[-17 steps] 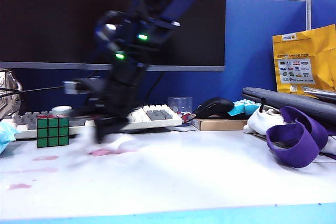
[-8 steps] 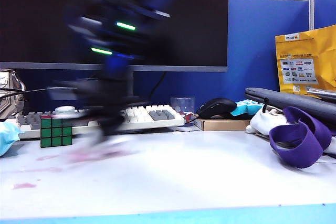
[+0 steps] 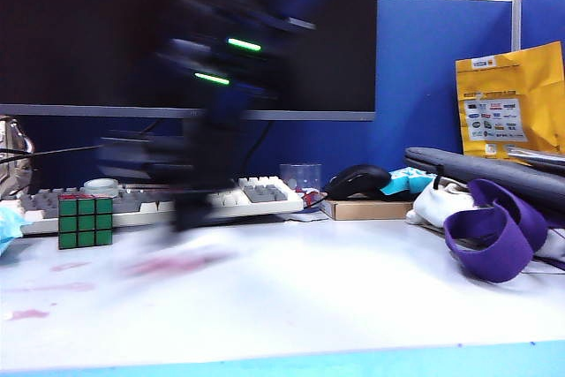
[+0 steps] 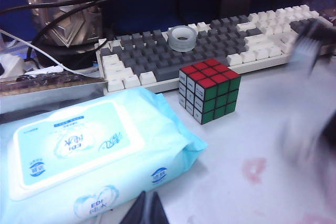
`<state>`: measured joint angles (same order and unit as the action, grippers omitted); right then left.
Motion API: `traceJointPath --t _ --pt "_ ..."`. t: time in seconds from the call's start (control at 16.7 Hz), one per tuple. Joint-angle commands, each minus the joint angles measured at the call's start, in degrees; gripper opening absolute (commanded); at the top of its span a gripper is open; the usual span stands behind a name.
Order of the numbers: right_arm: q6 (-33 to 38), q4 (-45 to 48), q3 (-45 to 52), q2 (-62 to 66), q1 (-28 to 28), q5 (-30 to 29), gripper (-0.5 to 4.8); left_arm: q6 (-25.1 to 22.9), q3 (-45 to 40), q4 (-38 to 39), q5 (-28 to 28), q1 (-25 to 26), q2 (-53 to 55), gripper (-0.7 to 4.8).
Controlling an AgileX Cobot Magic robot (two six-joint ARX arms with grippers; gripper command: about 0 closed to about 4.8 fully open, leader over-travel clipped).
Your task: Use the wet wipes on the table to wipe the cherry juice off the table, then put the wipes back on the table.
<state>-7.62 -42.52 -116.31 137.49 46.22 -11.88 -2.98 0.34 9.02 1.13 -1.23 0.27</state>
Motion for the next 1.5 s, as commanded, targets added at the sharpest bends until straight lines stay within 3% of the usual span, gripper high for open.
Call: traceJointPath --t 0.06,0.18,0.3,0.36,0.6,0.66,0.84,1.08,1.32,1.5 --pt "-1.6 -5.4 0.8 1.0 5.1 -4.9 -0.01 0.0 0.0 0.7 0.2 0.1 -0.2 0.23" --pt "-2.4 -8.5 0.8 1.0 9.1 -4.8 -0.01 0.0 0.0 0.7 0.2 0.1 -0.2 0.23" --pt "-4.0 -11.3 0.8 1.0 9.5 -2.7 -0.01 0.0 0.0 0.8 0.2 0.1 -0.2 0.23" --pt "-4.7 -10.7 0.8 1.0 8.8 4.6 -0.01 0.0 0.0 0.8 0.2 0.1 -0.2 0.23" --pt "-4.2 -5.7 0.7 0.9 2.6 18.2 -0.01 0.0 0.0 0.8 0.2 0.1 -0.2 0.23" --pt "-4.2 -5.2 0.7 0.9 1.4 18.8 -0.01 0.0 0.0 0.8 0.2 0.1 -0.2 0.23" --pt "-4.3 -5.4 -2.8 0.8 -1.1 14.5 -0.01 0.0 0.0 0.7 0.2 0.1 -0.2 0.23" --pt "-4.3 -8.3 -3.4 0.9 4.6 1.6 -0.01 0.0 0.0 0.8 0.2 0.1 -0.2 0.23" --pt "-4.3 -14.3 -3.4 0.8 12.9 -0.3 -0.01 0.0 0.0 0.7 0.2 0.1 -0.2 0.23" --pt "-5.8 -17.7 -3.4 0.8 14.3 -0.7 -0.01 0.0 0.0 0.8 0.2 0.1 -0.2 0.23"
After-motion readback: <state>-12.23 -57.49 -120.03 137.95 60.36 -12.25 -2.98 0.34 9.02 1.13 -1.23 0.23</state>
